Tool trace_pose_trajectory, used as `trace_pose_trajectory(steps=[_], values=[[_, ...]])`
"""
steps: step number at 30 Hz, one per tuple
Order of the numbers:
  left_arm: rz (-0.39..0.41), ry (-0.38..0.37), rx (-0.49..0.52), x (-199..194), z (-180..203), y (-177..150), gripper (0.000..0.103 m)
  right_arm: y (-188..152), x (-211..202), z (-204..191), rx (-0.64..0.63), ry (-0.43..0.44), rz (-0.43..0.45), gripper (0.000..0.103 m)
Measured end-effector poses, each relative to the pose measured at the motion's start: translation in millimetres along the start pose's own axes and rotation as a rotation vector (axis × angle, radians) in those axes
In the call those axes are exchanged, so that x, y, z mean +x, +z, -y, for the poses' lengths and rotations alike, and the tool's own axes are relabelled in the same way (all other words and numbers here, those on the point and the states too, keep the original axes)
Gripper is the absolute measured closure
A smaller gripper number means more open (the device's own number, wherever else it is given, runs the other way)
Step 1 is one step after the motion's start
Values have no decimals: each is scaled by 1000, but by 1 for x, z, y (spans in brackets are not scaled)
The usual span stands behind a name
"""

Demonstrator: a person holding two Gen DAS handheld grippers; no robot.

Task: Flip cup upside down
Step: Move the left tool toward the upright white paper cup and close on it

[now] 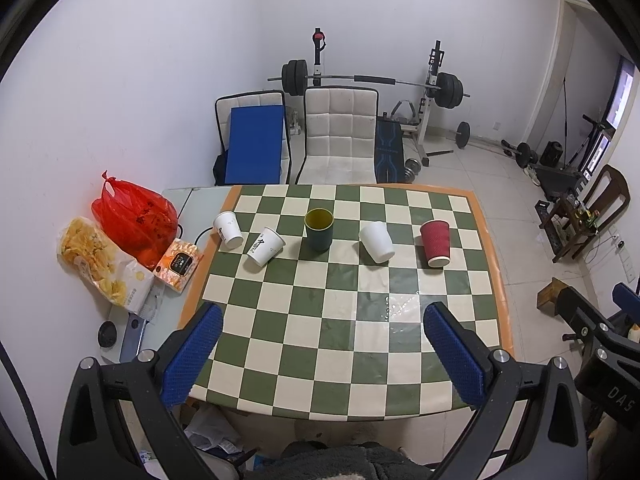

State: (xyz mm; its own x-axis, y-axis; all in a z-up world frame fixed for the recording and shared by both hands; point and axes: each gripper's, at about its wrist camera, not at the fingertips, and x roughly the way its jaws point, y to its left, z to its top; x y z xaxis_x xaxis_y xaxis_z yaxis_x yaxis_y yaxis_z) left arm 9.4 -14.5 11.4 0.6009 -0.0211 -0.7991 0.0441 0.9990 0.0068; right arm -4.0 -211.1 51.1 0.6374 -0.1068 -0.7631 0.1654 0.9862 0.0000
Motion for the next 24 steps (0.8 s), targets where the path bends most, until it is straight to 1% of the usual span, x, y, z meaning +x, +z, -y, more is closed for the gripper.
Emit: trace_pose_trajectory(steps=[2, 5, 8, 11, 13, 16, 18, 22, 24], values=[[-7, 4, -5, 7, -1, 2, 0, 2, 3, 1, 15, -2, -6, 0], [-15, 24, 2, 28, -2, 11, 0, 6, 21, 5, 56, -14, -29, 0], [-42, 28, 0, 58, -6, 22, 0, 8, 49, 8, 87, -42, -54, 0], [-84, 15, 10, 91, -7, 32, 0, -2, 93, 17, 128, -52, -84, 0], [-98, 17, 22, 112, -4, 38, 0, 0, 125, 20, 147, -71, -105, 0], [-150, 20, 46, 150, 6, 47, 0, -1, 165, 27, 166, -89, -133, 0], [-211, 16, 51, 179, 12, 52, 0, 2, 199, 34, 174, -91, -175, 0], [-334, 6, 44, 242, 28, 60, 0, 6, 260, 45, 163, -89, -226, 0], [-371, 24, 37, 266, 34, 63, 0, 8, 295, 49, 152, -73, -267, 0]])
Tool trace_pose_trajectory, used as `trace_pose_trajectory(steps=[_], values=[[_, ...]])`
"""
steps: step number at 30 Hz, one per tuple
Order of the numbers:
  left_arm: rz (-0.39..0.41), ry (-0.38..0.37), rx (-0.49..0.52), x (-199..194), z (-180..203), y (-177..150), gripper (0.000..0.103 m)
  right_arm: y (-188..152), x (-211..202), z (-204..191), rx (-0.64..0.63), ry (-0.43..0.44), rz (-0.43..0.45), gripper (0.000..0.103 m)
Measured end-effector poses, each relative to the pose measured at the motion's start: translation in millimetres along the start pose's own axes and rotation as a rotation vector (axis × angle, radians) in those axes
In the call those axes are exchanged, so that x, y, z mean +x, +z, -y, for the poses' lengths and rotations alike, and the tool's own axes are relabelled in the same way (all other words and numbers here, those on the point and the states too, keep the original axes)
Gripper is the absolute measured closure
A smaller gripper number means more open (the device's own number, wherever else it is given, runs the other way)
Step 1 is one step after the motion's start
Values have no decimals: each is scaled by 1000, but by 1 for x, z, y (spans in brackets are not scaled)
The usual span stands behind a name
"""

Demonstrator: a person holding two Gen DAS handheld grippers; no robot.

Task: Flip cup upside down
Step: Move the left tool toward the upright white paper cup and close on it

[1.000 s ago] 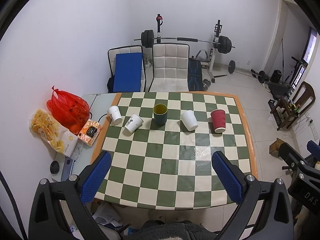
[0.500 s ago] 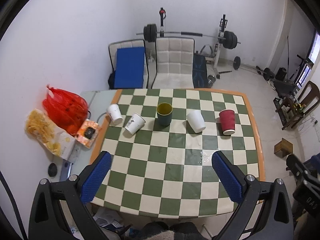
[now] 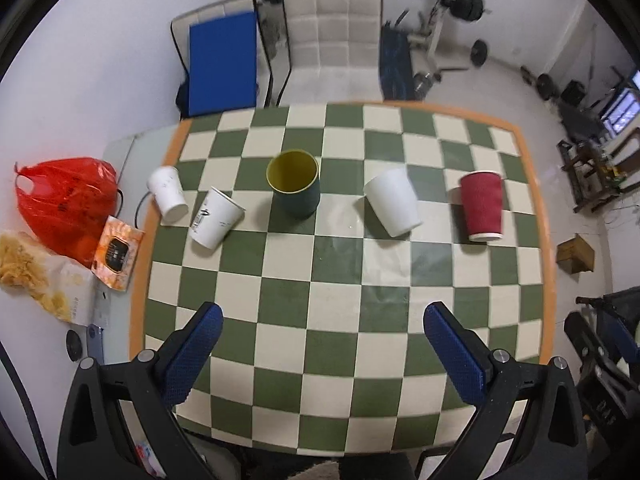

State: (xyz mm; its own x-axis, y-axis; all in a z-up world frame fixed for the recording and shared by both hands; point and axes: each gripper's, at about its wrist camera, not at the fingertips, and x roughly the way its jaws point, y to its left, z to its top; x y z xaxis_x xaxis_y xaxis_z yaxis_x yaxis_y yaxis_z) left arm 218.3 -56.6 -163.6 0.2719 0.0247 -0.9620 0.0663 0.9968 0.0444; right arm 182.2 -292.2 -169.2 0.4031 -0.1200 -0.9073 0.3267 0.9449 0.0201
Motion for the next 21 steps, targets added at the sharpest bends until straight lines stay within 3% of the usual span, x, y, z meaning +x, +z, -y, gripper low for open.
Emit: trace_pose_trajectory(steps=[11, 21], values=[[-223, -19, -51, 120, 33, 74, 0, 44, 149, 3, -82, 17, -203, 0], [-428, -152, -156, 207, 64, 114, 0, 47, 245, 6, -116, 17, -389, 0]])
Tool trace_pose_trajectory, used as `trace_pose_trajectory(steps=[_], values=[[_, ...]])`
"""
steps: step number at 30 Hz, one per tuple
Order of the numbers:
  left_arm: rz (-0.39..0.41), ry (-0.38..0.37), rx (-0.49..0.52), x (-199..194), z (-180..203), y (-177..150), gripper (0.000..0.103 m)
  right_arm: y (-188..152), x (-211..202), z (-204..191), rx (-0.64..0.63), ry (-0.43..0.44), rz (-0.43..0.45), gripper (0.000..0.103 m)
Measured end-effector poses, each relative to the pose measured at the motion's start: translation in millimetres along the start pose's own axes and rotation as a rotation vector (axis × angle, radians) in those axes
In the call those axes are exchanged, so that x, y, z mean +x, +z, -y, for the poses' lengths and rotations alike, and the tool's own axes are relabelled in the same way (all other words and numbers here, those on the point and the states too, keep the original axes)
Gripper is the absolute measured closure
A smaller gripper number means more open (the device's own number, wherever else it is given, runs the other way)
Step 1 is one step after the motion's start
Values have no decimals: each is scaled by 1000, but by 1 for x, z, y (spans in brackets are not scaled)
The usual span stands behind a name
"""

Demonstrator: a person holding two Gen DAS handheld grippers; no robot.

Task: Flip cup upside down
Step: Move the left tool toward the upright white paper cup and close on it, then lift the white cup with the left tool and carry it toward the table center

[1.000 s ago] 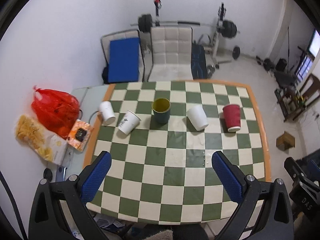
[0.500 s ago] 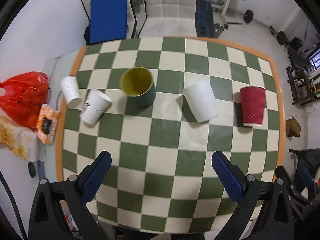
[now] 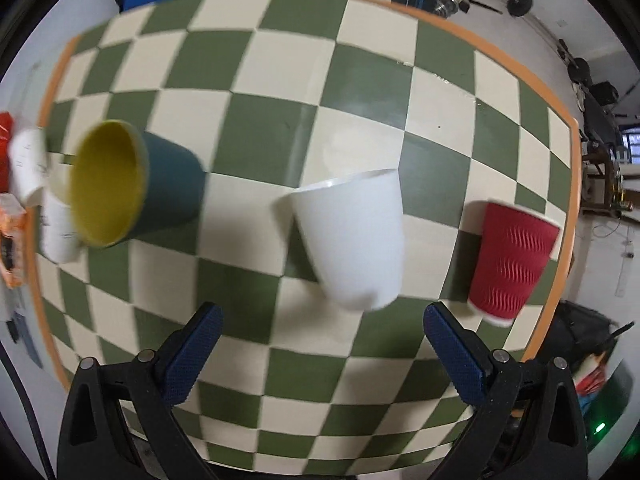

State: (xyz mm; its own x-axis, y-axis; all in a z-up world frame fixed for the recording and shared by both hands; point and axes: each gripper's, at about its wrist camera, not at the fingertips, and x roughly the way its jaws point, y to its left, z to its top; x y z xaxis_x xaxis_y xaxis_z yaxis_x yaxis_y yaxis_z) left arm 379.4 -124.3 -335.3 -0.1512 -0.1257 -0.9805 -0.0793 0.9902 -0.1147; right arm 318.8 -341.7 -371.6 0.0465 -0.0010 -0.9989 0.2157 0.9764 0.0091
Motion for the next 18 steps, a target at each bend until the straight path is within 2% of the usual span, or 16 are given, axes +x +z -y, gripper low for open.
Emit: trace_pose_trajectory(steps=[5, 7, 9, 11, 14, 18], values=[[-42, -30, -41, 22, 6, 23, 1, 9, 25, 6, 9, 6, -51, 0], [-36, -14, -39, 27, 9, 30, 2, 12, 30, 8, 12, 13, -65, 0], [-30, 7, -20, 31, 13, 34, 9, 15, 35, 10, 15, 16, -79, 0], [-26, 36, 14, 36, 20, 38, 11, 16, 40, 12, 23, 29, -98, 0], [-14, 72, 67, 40, 28, 39, 27, 18, 46, 17, 34, 52, -121, 0], [23, 110, 121, 36, 34, 35, 30, 17, 46, 23, 44, 74, -141, 0]])
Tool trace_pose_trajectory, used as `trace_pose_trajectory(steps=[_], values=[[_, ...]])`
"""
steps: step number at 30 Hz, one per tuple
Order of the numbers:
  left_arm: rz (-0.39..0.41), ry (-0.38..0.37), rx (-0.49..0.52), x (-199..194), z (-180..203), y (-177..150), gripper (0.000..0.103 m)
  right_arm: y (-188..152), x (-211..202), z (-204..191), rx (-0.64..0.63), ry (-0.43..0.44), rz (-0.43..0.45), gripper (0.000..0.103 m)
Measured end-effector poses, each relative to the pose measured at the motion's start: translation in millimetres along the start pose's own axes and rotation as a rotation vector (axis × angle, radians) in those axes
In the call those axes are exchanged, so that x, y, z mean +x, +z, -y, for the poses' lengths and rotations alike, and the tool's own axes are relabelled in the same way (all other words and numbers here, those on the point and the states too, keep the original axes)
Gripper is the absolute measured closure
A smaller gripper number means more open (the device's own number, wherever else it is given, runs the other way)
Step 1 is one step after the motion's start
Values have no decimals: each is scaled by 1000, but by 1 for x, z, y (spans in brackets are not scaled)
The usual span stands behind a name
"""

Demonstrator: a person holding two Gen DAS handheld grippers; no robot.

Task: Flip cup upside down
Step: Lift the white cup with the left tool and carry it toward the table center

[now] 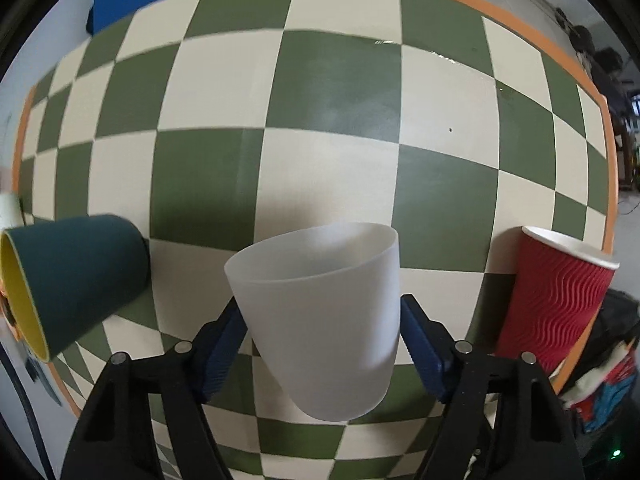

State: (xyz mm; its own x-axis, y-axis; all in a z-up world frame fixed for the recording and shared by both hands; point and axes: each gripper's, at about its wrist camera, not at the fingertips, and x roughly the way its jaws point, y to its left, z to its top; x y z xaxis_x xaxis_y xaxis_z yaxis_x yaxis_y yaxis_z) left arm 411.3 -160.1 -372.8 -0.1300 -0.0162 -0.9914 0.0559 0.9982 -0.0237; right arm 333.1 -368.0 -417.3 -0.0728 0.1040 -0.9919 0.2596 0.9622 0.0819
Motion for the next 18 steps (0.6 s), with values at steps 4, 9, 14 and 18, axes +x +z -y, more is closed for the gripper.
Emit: trace_pose_trajectory(steps=[4, 9, 14, 18], values=[[28, 29, 47, -9, 2, -11, 30, -2, -4, 2, -8, 2, -4, 0], [26, 21, 70, -18, -2, -37, 30, -13, -6, 6, -20, 11, -5, 0], [29, 11, 86, -30, -10, -69, 30, -29, -9, 10, -37, 19, -11, 0], [29, -3, 98, -42, -14, -98, 30, -53, -19, 18, -54, 15, -9, 0]])
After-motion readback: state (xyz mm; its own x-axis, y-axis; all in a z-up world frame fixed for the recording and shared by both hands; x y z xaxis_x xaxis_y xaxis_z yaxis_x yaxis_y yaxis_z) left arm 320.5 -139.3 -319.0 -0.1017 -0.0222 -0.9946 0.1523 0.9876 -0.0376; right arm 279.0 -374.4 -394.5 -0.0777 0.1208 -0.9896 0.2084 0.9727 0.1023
